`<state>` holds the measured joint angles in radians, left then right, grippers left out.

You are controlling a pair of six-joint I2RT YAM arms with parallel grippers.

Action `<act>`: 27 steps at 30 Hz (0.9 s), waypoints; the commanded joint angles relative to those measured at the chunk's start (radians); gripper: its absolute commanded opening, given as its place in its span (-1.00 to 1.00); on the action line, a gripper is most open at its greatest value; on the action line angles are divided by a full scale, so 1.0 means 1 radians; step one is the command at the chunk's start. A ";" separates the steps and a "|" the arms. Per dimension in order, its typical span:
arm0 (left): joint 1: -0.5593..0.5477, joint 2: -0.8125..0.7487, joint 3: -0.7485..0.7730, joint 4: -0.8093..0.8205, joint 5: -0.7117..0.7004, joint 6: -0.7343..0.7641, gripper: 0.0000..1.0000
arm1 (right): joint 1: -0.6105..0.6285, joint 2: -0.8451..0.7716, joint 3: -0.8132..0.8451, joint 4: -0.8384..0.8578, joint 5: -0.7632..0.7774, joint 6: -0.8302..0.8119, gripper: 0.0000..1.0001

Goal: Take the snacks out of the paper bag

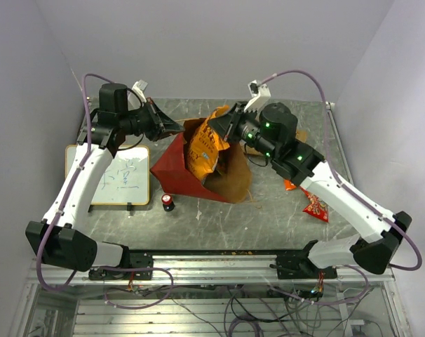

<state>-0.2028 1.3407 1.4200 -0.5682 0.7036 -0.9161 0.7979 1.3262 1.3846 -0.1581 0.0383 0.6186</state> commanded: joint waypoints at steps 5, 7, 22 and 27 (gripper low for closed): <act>0.019 0.013 0.040 -0.012 0.014 0.041 -0.86 | -0.007 -0.073 0.194 -0.067 -0.011 -0.161 -1.00; 0.020 0.019 0.054 -0.028 0.008 0.054 -0.86 | -0.008 -0.086 0.234 -0.113 -0.005 -0.207 -1.00; 0.025 0.060 0.083 -0.028 0.004 0.062 -0.86 | -0.009 -0.035 0.568 -0.222 0.403 -0.476 -1.00; 0.027 0.097 0.136 -0.055 0.007 0.085 -0.86 | -0.052 0.099 0.729 -0.360 0.556 -0.553 -1.00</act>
<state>-0.1902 1.4212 1.4937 -0.6060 0.7010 -0.8627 0.7845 1.3327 2.0304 -0.4328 0.4118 0.1596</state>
